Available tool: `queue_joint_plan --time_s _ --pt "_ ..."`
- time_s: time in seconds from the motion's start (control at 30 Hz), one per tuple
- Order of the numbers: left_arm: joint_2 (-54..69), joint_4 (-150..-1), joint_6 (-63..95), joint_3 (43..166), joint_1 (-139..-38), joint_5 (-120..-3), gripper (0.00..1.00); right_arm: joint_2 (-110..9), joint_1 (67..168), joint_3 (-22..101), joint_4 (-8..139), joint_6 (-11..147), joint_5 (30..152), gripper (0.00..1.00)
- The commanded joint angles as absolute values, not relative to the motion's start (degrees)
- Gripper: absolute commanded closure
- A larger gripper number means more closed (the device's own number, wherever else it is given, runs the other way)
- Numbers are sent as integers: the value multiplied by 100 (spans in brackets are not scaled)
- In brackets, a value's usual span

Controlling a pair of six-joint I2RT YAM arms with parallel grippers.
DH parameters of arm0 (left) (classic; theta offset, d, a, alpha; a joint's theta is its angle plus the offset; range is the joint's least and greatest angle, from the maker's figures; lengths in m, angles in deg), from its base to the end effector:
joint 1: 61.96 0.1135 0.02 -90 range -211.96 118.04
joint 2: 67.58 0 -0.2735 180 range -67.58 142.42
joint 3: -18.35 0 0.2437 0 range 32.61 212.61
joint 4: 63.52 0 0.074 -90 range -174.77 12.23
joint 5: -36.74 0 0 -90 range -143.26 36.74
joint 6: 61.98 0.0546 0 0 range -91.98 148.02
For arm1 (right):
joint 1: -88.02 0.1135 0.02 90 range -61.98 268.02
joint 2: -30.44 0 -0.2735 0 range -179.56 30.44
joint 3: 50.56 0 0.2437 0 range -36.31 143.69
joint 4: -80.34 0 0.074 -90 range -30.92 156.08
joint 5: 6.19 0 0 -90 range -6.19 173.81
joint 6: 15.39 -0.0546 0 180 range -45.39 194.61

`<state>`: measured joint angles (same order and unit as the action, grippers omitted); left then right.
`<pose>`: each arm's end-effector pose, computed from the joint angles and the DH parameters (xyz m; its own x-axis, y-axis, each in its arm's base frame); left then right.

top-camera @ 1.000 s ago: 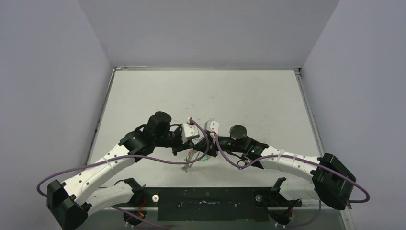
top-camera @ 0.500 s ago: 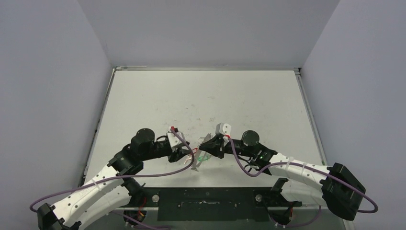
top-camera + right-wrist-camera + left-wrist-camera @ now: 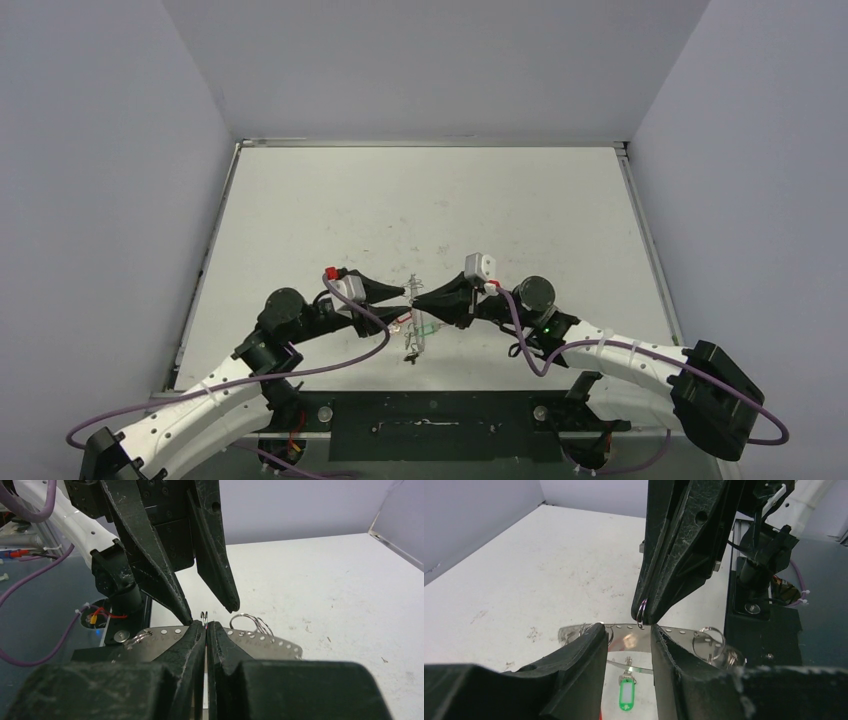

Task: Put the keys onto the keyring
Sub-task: Adjust the keyring.

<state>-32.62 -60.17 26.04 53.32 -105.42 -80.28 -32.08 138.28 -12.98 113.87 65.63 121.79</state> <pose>0.1005 -0.1294 0.2774 0.0100 -0.0519 -0.9986 0.9429 0.3331 -0.0079 0.1215 0.1987 0.2709 -0.0610 0.1191 -0.9910 -0.9978 0.0177 0.0635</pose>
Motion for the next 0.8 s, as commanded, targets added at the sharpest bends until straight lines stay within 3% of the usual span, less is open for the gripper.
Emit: queue_joint_plan --time_s 0.0,0.17,0.53,0.77 --pt "-3171 -5020 2228 5359 -10564 -8302 65 -3175 13820 -1333 12236 6396 12302 100" --pt "-2955 -4711 2094 5335 -10565 -8487 71 -3281 13820 -1313 12366 6314 12310 100" --pt "-2766 -4713 2353 5419 -10578 -8584 100 -3352 13820 -1264 12321 6223 12428 100" --pt "-2875 -5404 2771 5617 -10577 -8496 100 -3283 13820 -1243 12109 6216 12591 100"
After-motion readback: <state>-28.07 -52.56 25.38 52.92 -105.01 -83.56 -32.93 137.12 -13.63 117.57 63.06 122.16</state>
